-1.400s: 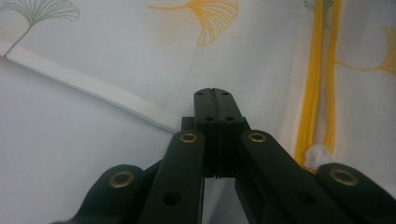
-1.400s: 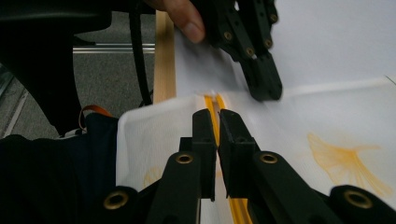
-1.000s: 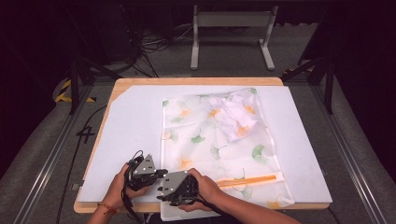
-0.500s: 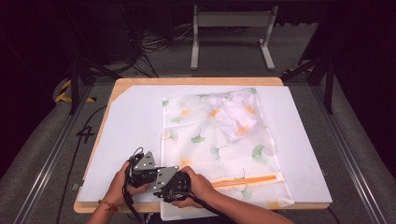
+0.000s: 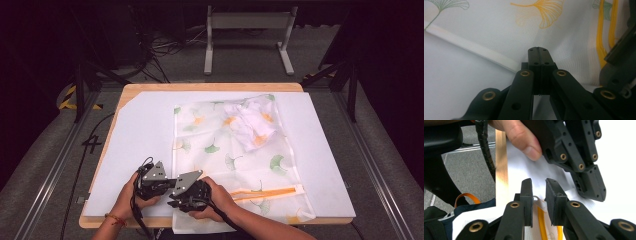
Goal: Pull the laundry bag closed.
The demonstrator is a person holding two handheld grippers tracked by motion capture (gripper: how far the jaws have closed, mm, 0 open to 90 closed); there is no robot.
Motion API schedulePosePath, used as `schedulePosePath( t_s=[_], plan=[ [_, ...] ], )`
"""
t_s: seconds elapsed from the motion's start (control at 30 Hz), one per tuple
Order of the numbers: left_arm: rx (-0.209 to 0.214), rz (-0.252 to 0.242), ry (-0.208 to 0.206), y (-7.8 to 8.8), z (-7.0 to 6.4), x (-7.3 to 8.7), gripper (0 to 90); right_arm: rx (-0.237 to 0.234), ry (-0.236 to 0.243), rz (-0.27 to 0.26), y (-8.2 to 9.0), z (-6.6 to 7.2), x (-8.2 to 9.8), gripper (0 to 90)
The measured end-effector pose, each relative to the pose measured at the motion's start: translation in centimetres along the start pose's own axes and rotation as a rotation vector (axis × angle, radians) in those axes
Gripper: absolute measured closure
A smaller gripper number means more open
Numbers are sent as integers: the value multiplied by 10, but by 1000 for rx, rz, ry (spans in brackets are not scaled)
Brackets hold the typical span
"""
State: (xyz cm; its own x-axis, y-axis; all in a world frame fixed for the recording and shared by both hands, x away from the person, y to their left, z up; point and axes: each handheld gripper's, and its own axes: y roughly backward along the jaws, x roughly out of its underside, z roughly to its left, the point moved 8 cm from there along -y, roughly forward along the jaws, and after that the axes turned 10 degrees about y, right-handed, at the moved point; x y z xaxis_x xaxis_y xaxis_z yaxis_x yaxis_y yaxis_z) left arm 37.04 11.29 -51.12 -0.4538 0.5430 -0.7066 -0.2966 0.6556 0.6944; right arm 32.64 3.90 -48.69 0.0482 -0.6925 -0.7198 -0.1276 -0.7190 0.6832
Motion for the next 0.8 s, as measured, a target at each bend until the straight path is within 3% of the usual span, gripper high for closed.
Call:
schedulePosePath(
  t_s=[0.17, 0.33, 0.5, 0.67, 0.8],
  plan=[
    [-3, 1, -4, 0, 0, 0, 900, 16, -18, -4, 6, -3, 1, 682],
    [-4, 2, -8, 0, 0, 0, 900, 26, -28, 0, 10, -4, 3, 685],
    [1, -1, -6, 0, 0, 0, 900, 39, -60, 6, 18, -6, 9, 627],
    [-2, 2, -8, 0, 0, 0, 900, 53, -80, -1, 24, -12, 13, 645],
    [4, 3, -4, 0, 0, 0, 900, 32, -62, -16, 21, -7, 9, 697]
  ],
)
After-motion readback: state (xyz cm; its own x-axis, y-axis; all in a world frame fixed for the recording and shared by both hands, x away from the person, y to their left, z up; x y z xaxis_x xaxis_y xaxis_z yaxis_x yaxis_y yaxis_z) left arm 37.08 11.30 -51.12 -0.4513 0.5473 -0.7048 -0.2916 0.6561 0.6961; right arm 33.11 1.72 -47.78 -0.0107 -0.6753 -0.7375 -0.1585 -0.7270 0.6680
